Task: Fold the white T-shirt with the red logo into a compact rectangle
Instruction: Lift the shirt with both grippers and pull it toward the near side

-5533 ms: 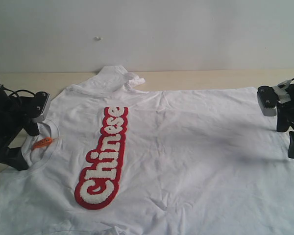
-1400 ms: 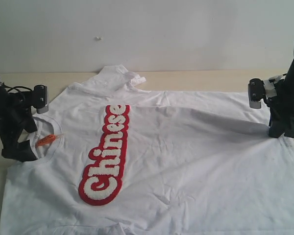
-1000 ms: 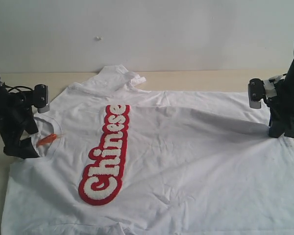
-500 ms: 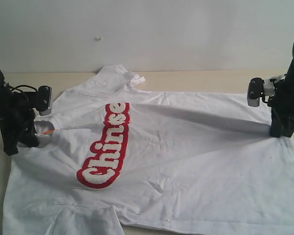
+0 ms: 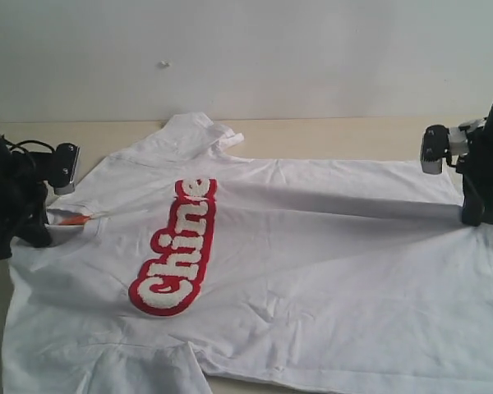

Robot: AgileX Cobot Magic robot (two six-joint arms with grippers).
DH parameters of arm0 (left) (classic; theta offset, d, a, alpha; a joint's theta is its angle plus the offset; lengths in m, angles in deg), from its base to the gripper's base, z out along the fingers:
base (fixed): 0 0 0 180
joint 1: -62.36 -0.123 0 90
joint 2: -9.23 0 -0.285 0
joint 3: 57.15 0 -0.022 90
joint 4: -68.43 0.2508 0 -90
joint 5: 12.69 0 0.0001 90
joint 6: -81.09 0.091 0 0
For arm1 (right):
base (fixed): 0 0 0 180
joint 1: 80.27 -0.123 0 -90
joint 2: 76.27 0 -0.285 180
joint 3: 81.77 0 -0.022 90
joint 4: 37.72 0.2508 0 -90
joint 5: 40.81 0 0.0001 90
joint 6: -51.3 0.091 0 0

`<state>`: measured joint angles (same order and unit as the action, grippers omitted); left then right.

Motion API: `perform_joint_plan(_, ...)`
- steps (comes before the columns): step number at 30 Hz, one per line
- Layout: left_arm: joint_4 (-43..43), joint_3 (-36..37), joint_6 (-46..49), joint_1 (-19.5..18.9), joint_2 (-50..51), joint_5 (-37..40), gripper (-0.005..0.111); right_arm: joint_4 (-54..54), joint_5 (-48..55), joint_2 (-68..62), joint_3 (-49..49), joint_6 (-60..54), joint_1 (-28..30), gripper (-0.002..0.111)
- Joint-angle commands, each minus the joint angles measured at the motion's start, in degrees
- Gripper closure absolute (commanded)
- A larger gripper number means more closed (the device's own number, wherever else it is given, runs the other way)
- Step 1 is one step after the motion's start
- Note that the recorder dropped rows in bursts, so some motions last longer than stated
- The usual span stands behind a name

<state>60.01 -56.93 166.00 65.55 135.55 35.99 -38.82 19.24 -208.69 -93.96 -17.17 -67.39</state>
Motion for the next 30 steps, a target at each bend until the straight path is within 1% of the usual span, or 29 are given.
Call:
perform_joint_plan(1, 1.1, 0.1, 1.9, -0.4, -5.4, 0.8, 0.107, 3.1, 0.2, 6.8, 0.2, -2.0, 0.4, 0.108)
perform_joint_plan(5, -0.5, 0.1, 3.3, -0.4, -10.6, 0.8, 0.107, 8.9, 1.2, 12.9, 0.2, -6.1, 0.4, 0.108)
perform_joint_plan(9, -2.5, 0.1, 4.0, -0.4, -16.2, 1.3, 0.107, 9.7, 2.3, 19.1, 0.2, -6.5, 0.4, 0.108)
perform_joint_plan(14, -2.7, 0.1, 4.1, -0.5, -23.7, 2.3, 0.107, 10.5, 4.1, 25.6, 0.2, -6.5, 0.4, 0.108)
perform_joint_plan(21, -3.0, 0.1, 3.6, -2.7, -33.3, 5.6, 0.107, 12.5, 6.7, 32.7, 0.2, -6.5, 0.4, 0.108)
perform_joint_plan(26, -3.3, 0.1, 1.4, -2.7, -39.0, 6.8, 0.107, 18.0, 6.7, 38.1, 0.2, -6.5, 0.4, 0.108)
perform_joint_plan(30, -6.7, 0.5, 0.7, -2.7, -41.3, 9.6, 0.107, 23.4, 6.9, 41.1, 0.6, -6.5, 0.4, 0.108)
